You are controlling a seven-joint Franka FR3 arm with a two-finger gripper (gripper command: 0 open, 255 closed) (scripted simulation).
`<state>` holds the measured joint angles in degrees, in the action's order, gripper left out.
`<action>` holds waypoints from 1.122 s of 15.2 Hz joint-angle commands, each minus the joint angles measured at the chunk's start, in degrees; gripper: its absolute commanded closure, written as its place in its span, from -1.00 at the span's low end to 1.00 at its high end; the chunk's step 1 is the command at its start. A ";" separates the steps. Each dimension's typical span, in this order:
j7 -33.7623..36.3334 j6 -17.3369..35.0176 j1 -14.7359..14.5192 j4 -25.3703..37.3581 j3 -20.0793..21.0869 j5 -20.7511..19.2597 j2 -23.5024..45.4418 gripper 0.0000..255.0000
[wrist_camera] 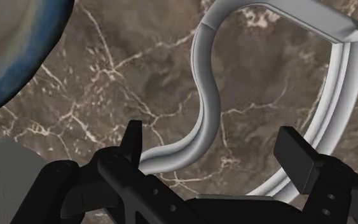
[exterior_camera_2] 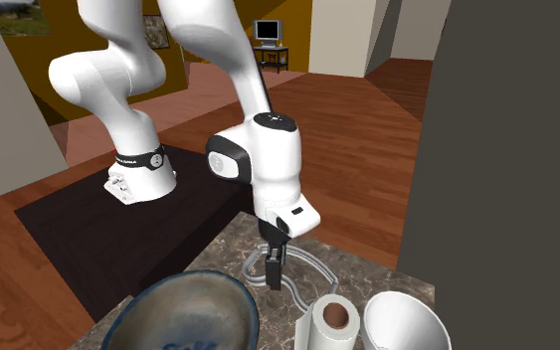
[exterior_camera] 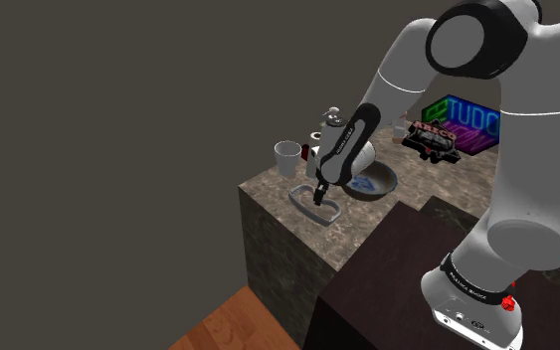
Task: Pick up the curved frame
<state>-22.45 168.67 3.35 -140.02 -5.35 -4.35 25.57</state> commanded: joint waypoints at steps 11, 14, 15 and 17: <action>0.03 4.62 0.39 2.57 0.36 0.17 7.11 1.00; 0.09 4.70 0.30 2.28 0.31 0.16 6.91 1.00; 0.11 4.59 0.28 2.38 0.31 0.17 6.90 1.00; 0.09 4.62 0.30 2.31 0.30 0.16 6.85 1.00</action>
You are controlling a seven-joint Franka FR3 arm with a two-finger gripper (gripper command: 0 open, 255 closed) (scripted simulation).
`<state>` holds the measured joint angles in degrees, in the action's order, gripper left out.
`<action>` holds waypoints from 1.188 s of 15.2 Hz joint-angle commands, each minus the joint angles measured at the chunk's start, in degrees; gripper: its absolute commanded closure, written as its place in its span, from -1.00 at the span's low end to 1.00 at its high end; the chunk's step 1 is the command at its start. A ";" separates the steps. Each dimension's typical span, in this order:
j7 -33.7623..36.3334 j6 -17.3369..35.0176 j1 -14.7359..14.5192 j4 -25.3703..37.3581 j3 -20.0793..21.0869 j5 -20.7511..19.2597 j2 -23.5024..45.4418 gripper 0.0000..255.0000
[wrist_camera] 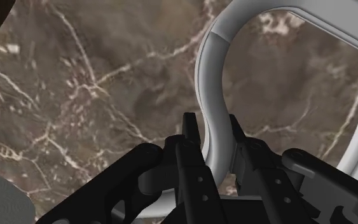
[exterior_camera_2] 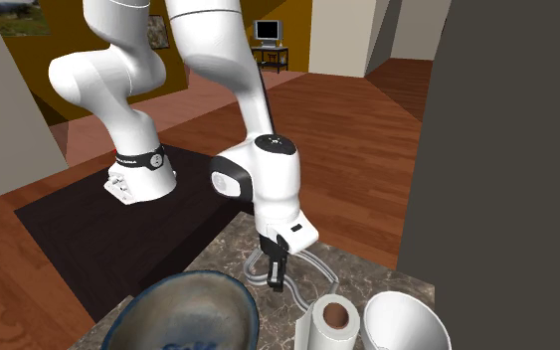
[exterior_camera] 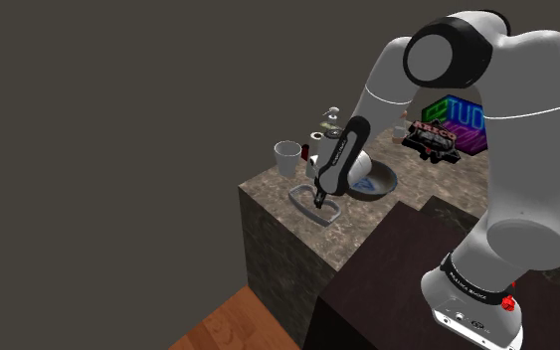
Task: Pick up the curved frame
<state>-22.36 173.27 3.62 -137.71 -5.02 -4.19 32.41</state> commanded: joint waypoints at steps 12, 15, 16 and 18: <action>-0.32 -6.78 -0.27 -2.93 -0.44 -0.30 -9.71 1.00; -0.38 -8.83 -0.38 -3.52 -0.57 -0.41 -12.36 1.00; -0.39 -9.53 -0.42 -3.68 -0.61 -0.44 -13.23 1.00; -0.39 -9.64 -0.42 -3.71 -0.62 -0.45 -13.37 1.00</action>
